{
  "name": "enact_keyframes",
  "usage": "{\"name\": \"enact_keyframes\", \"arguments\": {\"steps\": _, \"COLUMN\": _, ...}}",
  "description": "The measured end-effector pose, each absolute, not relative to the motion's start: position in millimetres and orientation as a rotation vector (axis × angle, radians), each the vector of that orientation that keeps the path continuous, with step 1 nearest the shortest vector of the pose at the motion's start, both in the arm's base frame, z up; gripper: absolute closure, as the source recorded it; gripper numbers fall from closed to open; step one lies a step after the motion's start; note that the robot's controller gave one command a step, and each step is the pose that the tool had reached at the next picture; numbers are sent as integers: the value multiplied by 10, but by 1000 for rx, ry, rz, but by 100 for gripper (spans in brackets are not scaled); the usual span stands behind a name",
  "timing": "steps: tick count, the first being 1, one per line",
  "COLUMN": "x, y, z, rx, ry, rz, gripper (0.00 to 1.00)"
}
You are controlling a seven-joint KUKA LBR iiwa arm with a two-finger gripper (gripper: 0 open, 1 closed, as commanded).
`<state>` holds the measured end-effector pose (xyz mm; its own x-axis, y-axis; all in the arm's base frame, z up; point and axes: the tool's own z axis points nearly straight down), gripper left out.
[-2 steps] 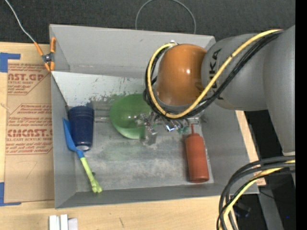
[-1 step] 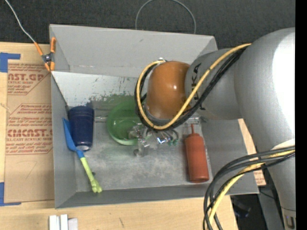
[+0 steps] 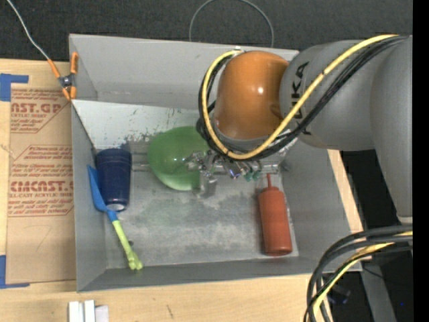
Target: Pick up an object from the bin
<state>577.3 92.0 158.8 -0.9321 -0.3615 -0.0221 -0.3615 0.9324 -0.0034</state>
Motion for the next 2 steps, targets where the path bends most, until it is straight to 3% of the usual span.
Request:
{"name": "enact_keyframes", "arguments": {"steps": 1, "x": 5812, "y": 935, "z": 1457, "rx": -588, "ry": 3077, "rz": 5, "gripper": 100}}
{"name": "enact_keyframes", "arguments": {"steps": 2, "x": 5876, "y": 924, "z": 2177, "rx": -566, "ry": 3065, "rz": 2, "gripper": 100}}
